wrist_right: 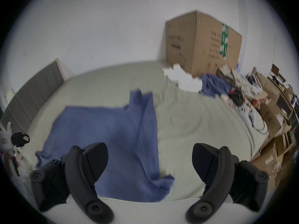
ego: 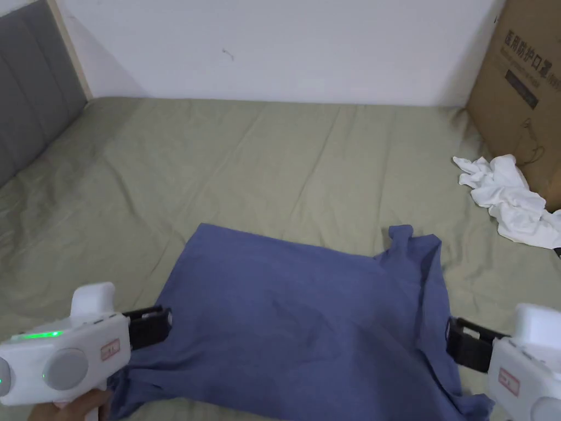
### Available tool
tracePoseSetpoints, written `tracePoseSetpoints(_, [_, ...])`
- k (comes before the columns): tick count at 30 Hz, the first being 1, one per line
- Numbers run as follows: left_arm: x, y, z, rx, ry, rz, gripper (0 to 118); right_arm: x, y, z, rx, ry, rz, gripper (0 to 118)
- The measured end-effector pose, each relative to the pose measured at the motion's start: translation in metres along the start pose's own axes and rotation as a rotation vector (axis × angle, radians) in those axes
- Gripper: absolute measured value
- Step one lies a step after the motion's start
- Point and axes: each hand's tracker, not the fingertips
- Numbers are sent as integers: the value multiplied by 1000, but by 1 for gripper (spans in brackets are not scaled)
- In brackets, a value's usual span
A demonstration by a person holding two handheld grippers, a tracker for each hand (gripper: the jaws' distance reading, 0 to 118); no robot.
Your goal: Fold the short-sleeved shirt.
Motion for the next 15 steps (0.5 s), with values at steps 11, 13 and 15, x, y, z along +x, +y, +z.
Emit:
tracePoseSetpoints(11, [61,68,24,308,-8,-89,108,-39,59,25,278,-29,76,107])
tracePoseSetpoints(13, [67,70,20,324,-9,-107,105,-42,62,22,283,-25,77,101])
tracePoseSetpoints(15, [70,71,12,353,-17,-126,79,-46,64,17,298,-41,81,68])
